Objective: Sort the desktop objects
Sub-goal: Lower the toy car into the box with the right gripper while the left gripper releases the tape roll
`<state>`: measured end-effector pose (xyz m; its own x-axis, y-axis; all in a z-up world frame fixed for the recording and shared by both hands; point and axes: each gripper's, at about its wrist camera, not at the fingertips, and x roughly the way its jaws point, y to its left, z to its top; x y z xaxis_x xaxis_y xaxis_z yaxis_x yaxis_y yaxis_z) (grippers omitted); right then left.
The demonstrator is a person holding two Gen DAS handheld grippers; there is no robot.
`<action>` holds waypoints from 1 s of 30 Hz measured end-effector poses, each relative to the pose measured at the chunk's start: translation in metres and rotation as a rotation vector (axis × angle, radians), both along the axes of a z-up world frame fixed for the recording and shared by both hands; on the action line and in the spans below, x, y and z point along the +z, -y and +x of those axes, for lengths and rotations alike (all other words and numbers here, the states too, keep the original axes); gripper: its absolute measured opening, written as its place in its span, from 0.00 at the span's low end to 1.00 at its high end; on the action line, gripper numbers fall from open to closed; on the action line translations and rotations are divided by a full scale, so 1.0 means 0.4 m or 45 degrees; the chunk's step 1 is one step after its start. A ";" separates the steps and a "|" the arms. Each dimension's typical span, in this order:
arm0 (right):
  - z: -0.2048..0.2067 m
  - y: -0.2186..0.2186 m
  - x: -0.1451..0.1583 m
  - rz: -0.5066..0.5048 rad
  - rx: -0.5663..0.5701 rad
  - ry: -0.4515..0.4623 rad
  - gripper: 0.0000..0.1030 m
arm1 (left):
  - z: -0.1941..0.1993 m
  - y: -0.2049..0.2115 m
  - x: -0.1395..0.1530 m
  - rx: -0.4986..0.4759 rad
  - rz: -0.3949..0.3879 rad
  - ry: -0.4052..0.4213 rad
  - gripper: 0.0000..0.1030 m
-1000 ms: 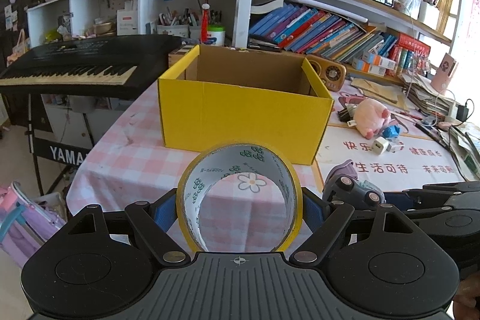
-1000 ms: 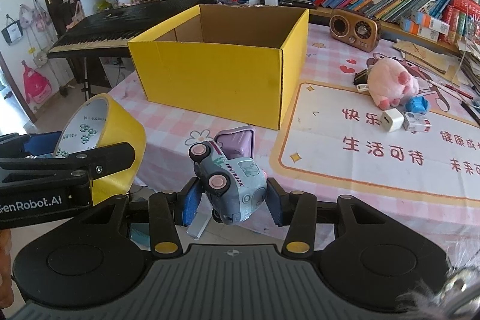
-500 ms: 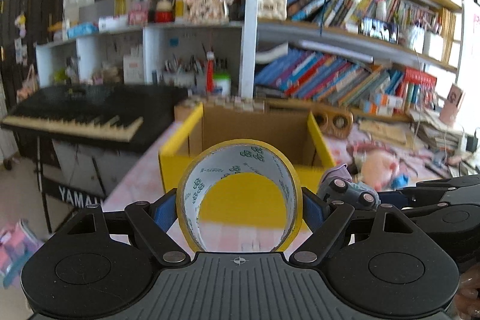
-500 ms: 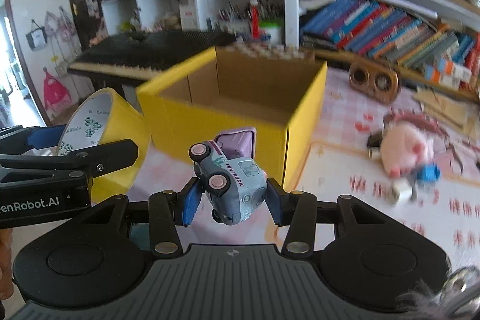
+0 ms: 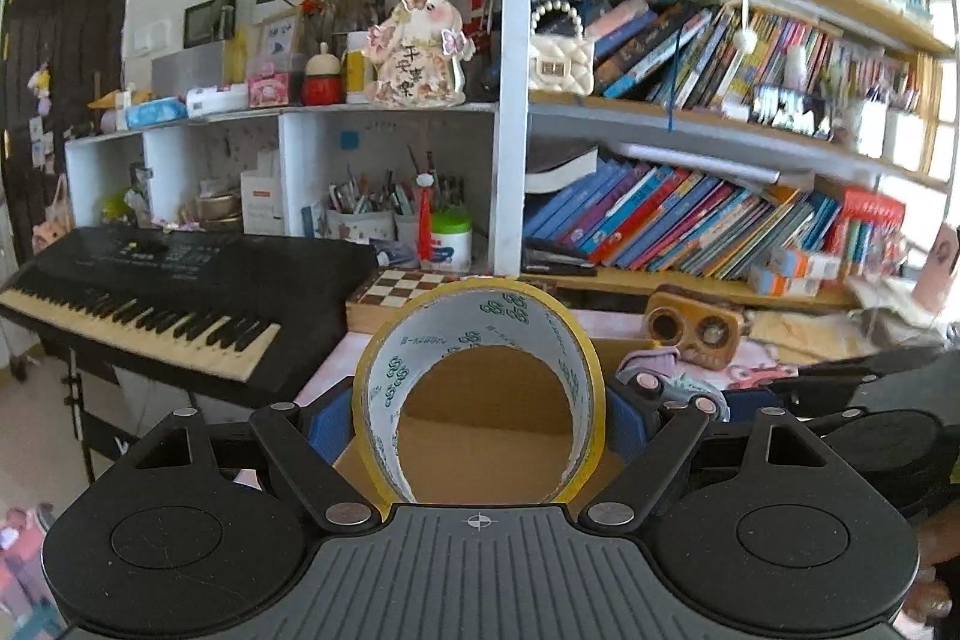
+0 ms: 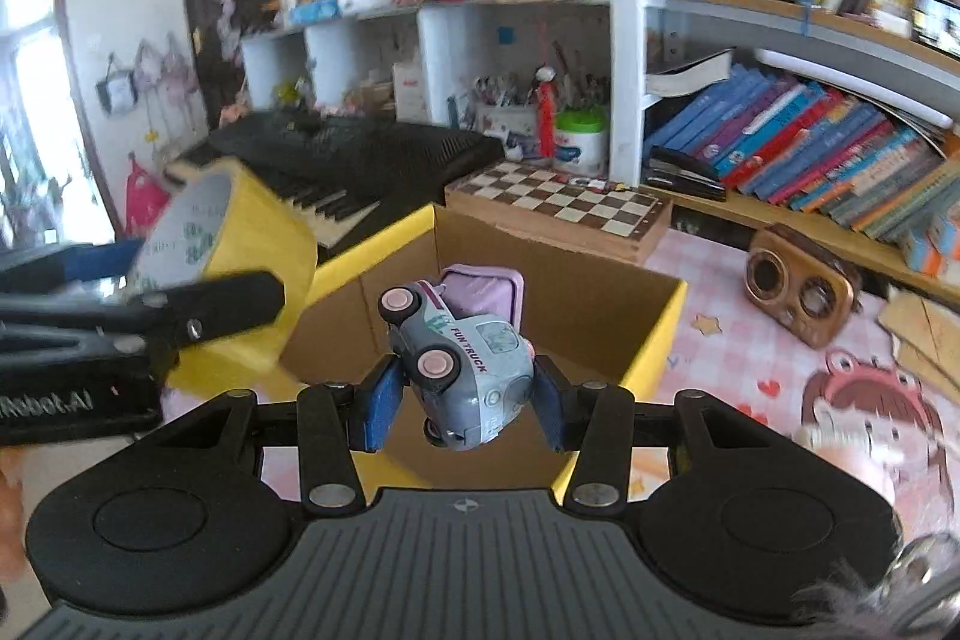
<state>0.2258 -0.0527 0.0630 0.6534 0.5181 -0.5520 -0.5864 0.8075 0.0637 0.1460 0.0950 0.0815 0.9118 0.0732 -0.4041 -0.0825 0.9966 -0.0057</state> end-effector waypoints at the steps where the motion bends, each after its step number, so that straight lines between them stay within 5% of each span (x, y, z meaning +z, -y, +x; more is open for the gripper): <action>1: 0.024 -0.005 -0.006 -0.022 0.021 -0.008 0.43 | 0.019 0.000 -0.002 0.002 0.014 -0.011 0.81; 20: 0.290 -0.188 -0.189 -0.780 0.603 -0.016 0.43 | 0.353 -0.024 -0.183 0.096 0.033 -0.581 0.81; 30: 0.349 -0.210 -0.238 -0.931 0.740 -0.099 0.42 | 0.389 -0.003 -0.231 0.105 0.059 -0.690 0.81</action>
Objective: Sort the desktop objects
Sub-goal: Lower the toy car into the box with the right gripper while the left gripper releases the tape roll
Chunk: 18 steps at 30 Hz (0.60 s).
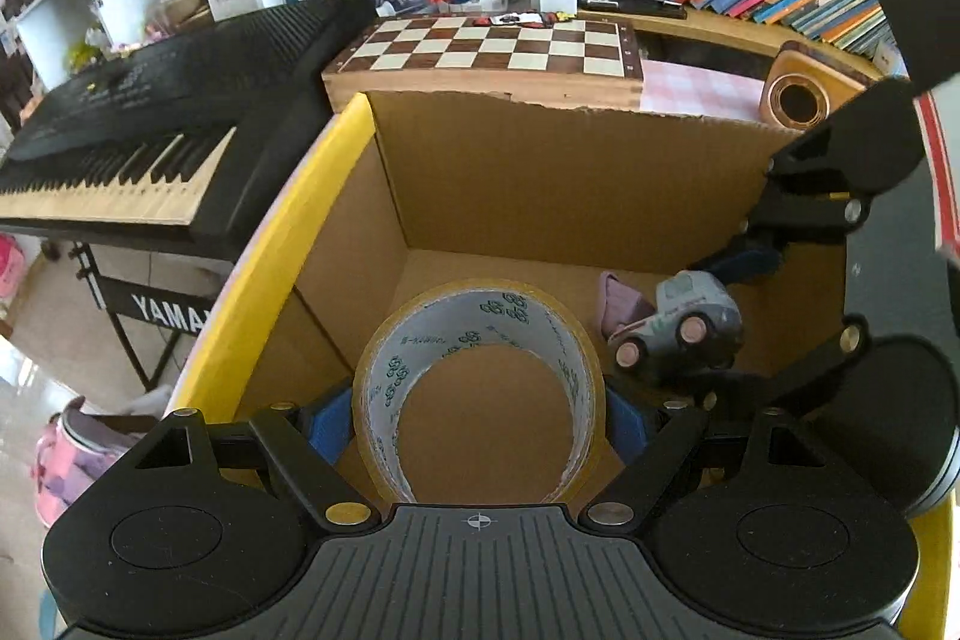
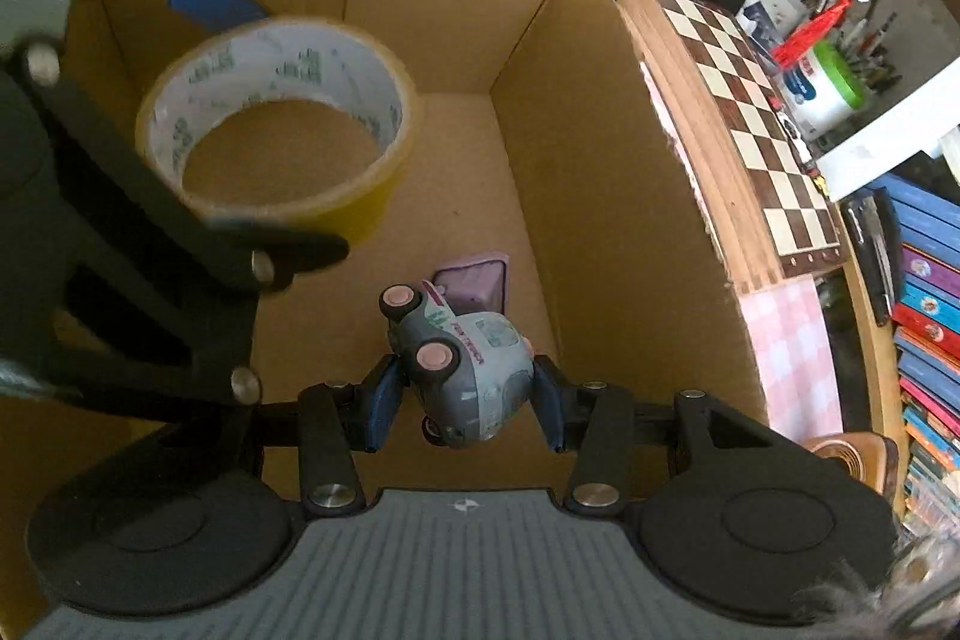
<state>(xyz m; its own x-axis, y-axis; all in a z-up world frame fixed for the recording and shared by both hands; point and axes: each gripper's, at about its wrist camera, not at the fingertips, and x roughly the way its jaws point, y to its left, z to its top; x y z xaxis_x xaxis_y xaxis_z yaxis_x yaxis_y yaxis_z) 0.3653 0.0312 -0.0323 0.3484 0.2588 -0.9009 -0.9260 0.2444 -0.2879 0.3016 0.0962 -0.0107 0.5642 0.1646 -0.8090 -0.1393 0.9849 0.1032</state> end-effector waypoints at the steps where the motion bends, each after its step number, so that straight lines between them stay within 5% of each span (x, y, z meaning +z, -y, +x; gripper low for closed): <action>1: -0.001 0.000 -0.003 -0.013 0.018 -0.001 0.42 | 0.001 -0.001 0.000 0.003 0.001 0.000 0.81; 10: -0.011 0.002 0.003 -0.006 0.071 -0.003 0.33 | -0.002 -0.004 0.000 0.052 -0.005 0.031 0.82; 15: -0.015 0.015 0.020 0.054 0.044 0.019 0.49 | -0.017 -0.005 0.010 0.053 -0.030 0.084 0.89; 18: -0.028 0.038 0.034 0.093 0.014 0.044 0.50 | -0.030 0.004 0.020 0.029 -0.025 0.105 0.91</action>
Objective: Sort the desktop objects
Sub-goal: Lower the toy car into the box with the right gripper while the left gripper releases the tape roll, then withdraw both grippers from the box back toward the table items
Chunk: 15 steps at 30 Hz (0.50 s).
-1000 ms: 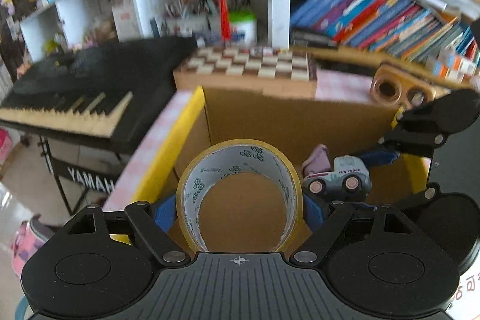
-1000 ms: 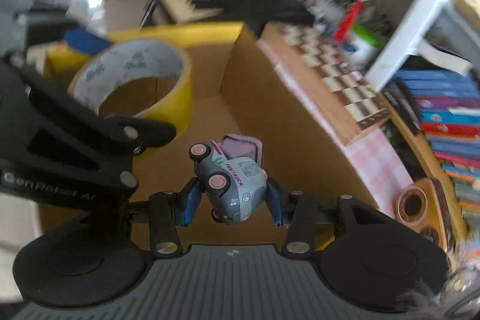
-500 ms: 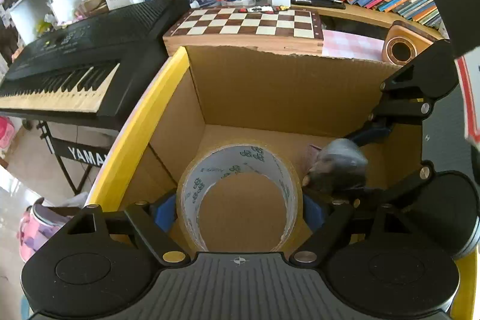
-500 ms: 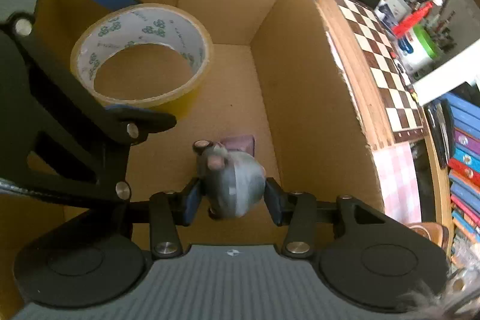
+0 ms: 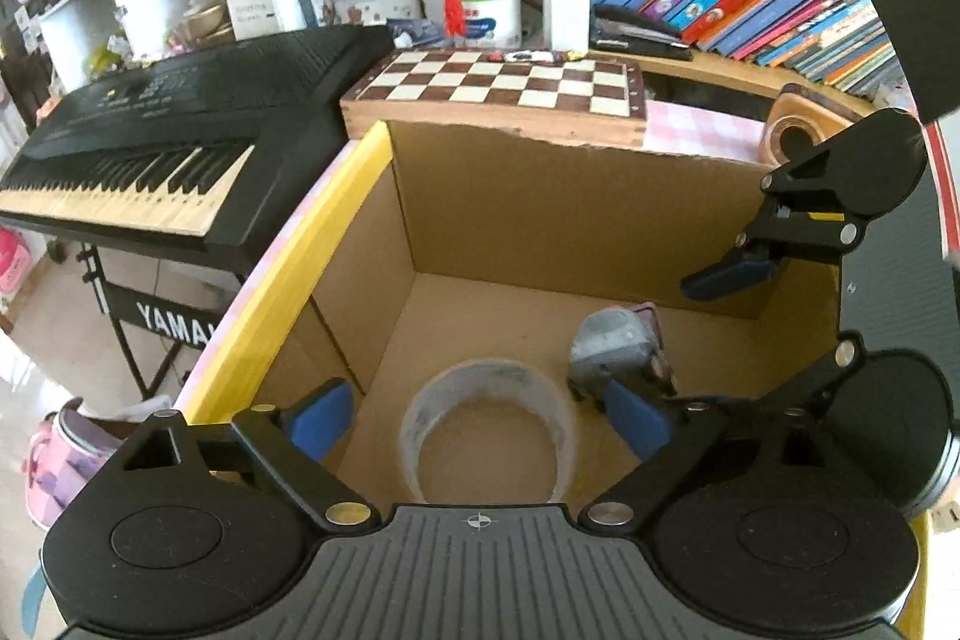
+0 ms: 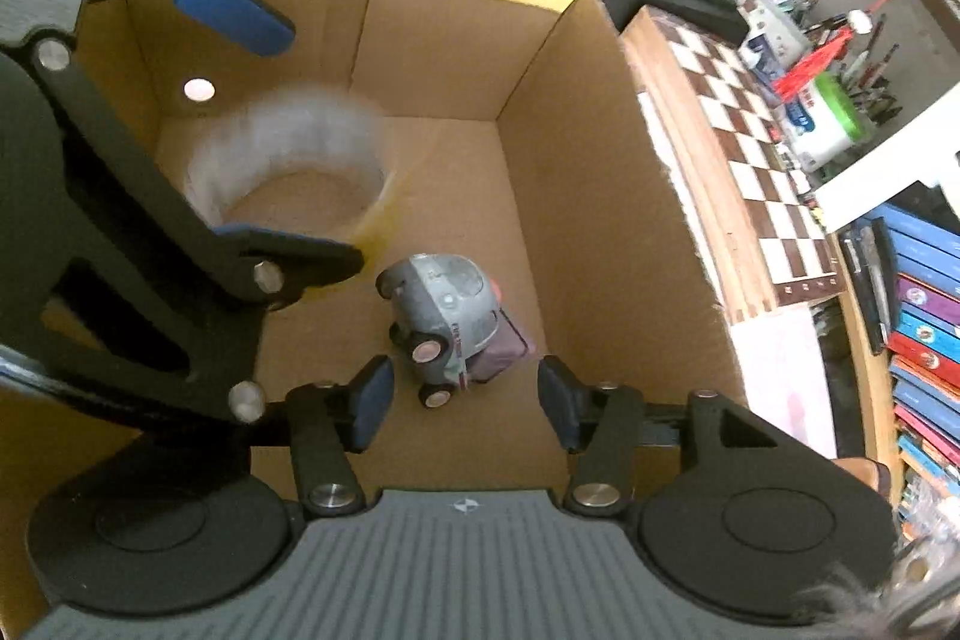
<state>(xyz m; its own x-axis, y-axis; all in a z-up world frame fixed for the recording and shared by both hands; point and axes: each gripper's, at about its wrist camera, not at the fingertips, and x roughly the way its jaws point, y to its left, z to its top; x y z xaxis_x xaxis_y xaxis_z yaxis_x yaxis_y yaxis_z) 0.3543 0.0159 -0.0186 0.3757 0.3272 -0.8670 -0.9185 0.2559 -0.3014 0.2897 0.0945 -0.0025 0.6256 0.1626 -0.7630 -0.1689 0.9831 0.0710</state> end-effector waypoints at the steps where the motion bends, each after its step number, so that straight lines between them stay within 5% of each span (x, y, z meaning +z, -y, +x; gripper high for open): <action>1: -0.004 0.010 0.007 0.021 -0.020 0.005 0.50 | -0.005 0.005 0.004 -0.007 0.006 0.005 0.91; 15: -0.118 0.172 0.148 0.363 -0.317 0.228 0.50 | -0.138 0.059 0.150 -0.089 0.124 0.310 0.96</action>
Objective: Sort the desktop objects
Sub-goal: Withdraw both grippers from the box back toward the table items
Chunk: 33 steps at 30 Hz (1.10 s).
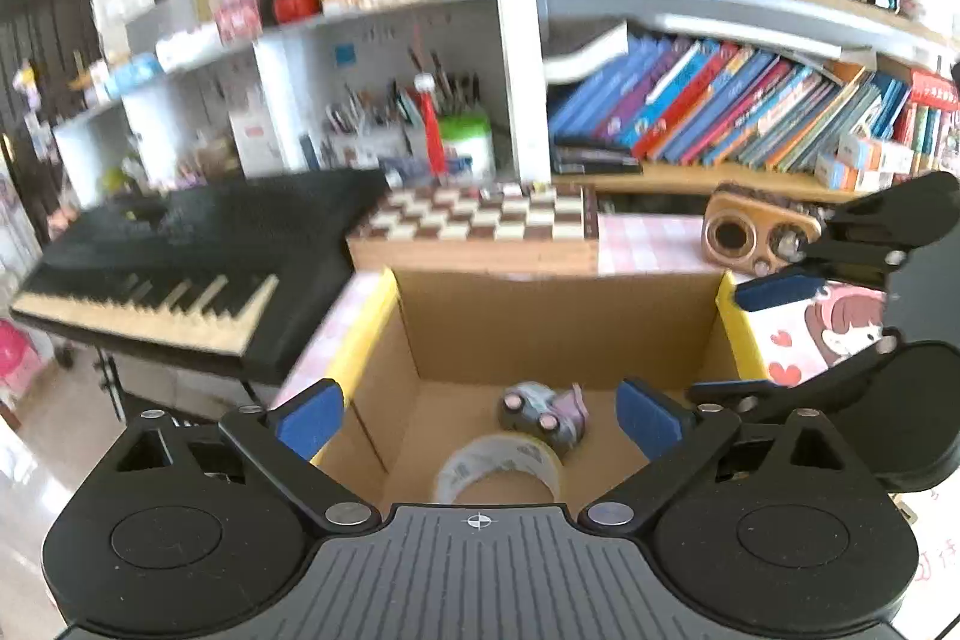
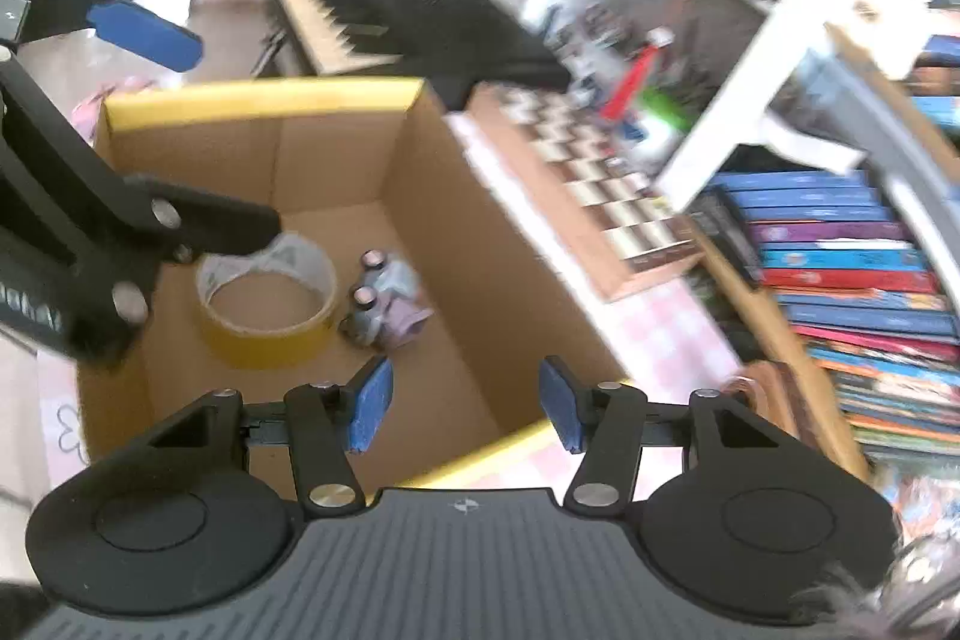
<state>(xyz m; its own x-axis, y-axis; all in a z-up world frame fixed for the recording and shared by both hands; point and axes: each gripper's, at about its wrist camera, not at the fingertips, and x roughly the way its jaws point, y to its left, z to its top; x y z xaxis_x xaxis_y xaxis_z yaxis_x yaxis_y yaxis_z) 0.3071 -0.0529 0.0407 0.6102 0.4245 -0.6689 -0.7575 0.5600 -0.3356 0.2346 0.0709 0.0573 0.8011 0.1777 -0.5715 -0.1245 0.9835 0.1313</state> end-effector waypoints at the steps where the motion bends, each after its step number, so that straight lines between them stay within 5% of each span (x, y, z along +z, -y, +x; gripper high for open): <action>1: -0.016 0.016 0.013 0.039 -0.030 0.018 0.51 | -0.010 -0.001 0.010 0.003 0.007 0.017 0.96; 10: -0.132 0.115 0.085 0.293 -0.305 0.077 0.52 | -0.114 -0.022 0.066 0.029 -0.031 0.150 0.97; 20: -0.275 0.200 0.084 0.527 -0.650 0.087 0.61 | -0.236 -0.042 0.071 0.041 -0.202 0.205 0.97; 33: -0.488 0.206 0.007 0.508 -0.796 0.098 0.65 | -0.371 -0.019 0.038 -0.021 -0.205 0.196 0.97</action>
